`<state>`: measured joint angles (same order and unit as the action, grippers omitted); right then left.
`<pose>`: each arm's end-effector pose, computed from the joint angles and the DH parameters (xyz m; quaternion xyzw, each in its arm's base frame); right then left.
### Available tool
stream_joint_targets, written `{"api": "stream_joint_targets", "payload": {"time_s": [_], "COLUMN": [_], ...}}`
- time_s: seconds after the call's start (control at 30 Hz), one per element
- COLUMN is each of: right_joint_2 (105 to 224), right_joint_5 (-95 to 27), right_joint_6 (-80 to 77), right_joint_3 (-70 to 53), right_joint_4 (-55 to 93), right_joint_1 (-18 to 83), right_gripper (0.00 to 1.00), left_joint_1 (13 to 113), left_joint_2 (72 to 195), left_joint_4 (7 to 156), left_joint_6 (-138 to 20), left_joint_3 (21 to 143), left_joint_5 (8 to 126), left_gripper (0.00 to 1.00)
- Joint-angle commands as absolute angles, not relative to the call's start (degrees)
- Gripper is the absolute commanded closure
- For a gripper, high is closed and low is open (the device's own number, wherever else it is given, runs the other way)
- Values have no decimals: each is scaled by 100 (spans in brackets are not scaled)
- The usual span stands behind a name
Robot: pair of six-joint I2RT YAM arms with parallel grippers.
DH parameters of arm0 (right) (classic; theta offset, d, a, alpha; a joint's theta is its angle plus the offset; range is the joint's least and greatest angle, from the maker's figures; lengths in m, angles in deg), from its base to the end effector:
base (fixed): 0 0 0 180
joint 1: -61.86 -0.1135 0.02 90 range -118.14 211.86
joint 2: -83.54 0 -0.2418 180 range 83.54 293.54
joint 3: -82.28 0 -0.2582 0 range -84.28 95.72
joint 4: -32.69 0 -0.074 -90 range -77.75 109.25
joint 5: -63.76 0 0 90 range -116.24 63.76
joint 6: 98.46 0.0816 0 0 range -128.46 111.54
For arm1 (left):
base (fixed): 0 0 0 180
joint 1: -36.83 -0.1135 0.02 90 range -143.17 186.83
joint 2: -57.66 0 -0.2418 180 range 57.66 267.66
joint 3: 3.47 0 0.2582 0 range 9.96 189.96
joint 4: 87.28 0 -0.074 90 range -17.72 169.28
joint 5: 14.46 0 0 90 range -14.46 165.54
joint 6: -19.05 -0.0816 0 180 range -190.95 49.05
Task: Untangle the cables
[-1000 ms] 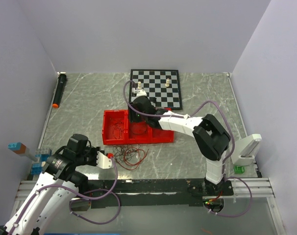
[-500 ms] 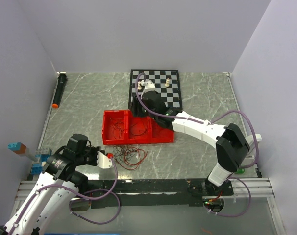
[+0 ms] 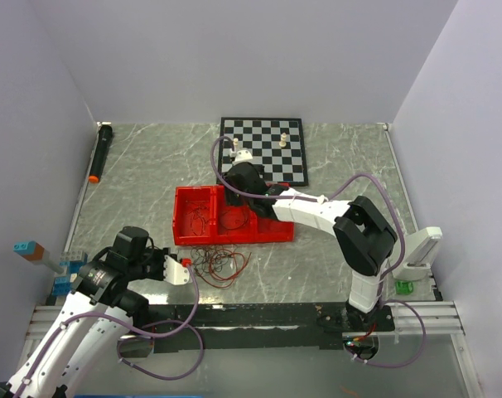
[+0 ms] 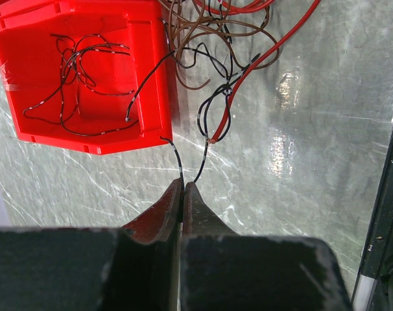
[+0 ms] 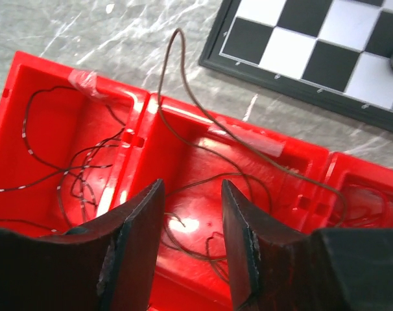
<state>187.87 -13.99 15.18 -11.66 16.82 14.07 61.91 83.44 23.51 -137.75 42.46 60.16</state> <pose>0.3167 0.3234 0.1805 -0.1349 0.8695 0.1953 0.4332 0.1219 -0.0809 0.1923 0.6997 0.6120 0.0063 0.3685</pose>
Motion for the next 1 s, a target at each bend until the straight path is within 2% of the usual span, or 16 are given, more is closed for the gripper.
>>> {"api": "stream_joint_targets", "payload": {"time_s": [0.0,0.07,0.27,0.5,0.9,0.97], "right_joint_2": [18471,18365,18627,19032,19226,19121], "right_joint_5": [-955,-814,-700,-682,-1007,-1033], "right_joint_6": [1124,957,465,130,358,437], "right_joint_3": [-1044,-1141,-870,-553,-553,-649], "right_joint_4": [2073,2110,2005,2136,2268,2294], "right_joint_1": [1282,1256,1273,1299,1493,1484], "right_gripper": [53,52,39,41,81,91], "left_joint_1": [6179,6170,6179,6170,6161,6161], "left_joint_2": [7814,7788,7796,7840,7823,7823], "left_joint_4": [2382,2365,2391,2364,2356,2364], "left_joint_6": [-13748,-13757,-13722,-13730,-13704,-13695], "left_joint_3": [4292,4249,4231,4240,4205,4204], "left_joint_5": [5814,5814,5805,5849,5893,5893], "left_gripper": [96,96,96,96,96,96]}}
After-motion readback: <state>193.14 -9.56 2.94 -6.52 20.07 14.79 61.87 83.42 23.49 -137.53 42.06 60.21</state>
